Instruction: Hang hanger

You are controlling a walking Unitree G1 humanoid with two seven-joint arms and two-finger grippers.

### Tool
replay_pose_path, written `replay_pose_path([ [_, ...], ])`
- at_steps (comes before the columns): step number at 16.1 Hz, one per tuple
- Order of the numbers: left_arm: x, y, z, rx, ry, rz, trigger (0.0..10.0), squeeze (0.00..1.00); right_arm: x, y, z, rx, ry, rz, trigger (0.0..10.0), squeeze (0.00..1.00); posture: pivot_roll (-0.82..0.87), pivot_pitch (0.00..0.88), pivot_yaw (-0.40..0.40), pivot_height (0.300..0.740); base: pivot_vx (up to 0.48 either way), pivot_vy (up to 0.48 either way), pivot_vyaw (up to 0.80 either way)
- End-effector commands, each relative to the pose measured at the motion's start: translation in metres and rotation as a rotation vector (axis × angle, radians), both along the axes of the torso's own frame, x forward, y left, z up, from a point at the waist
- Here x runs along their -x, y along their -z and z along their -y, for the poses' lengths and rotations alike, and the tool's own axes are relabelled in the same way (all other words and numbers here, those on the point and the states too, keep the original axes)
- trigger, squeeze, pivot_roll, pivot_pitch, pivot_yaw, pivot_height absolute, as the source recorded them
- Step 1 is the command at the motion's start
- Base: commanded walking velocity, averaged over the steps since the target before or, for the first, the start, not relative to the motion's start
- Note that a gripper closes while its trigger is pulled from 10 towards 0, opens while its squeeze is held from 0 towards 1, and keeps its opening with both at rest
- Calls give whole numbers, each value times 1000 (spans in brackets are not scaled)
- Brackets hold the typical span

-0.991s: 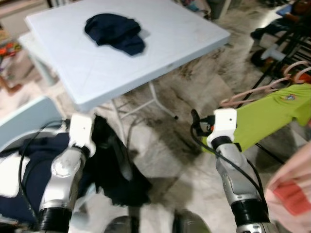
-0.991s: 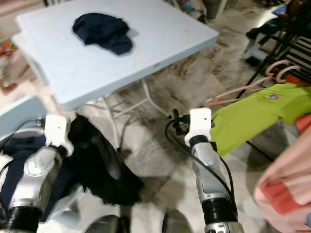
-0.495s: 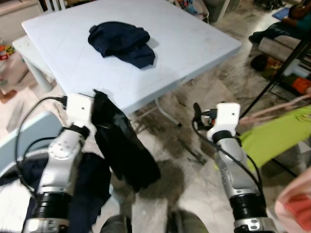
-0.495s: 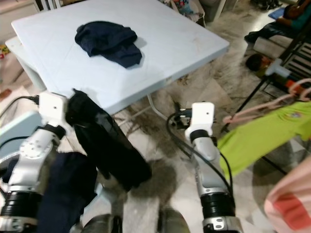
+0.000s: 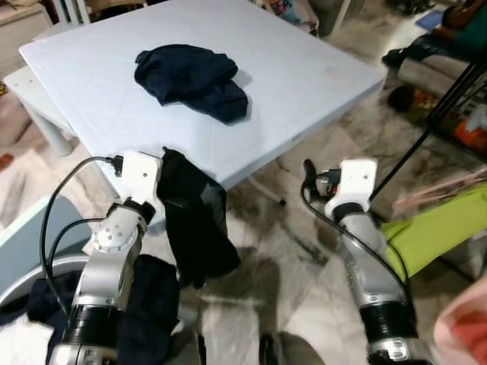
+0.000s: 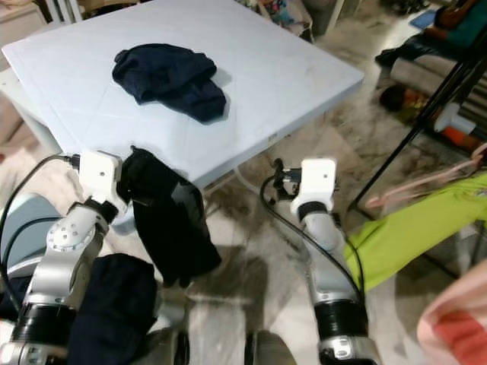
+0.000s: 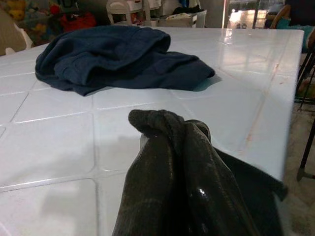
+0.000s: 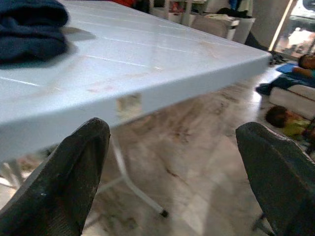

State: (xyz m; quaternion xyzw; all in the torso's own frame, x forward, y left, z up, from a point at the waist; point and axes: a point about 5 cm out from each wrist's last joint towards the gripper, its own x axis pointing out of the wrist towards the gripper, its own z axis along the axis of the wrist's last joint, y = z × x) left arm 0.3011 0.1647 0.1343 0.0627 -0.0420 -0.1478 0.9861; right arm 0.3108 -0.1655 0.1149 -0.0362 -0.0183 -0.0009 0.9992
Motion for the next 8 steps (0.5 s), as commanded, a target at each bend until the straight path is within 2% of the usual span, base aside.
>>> replay_pose_path([
  [1,0,-10,-1,8,-4,39,10000,0,1,4,5,3,21,-16,10000,0,3,100,-21,740,0,0,0],
  [3,0,-10,0,17,2,36,10000,0,1,4,6,4,25,-16,10000,0,3,100,-21,740,0,0,0],
  [4,0,-10,0,21,5,35,10000,0,1,4,6,3,28,-19,10000,0,-1,101,-20,740,0,-255,0],
  [8,0,-10,1,31,13,31,10000,0,0,5,6,4,27,-27,10000,0,-1,101,-20,740,0,-343,-800],
])
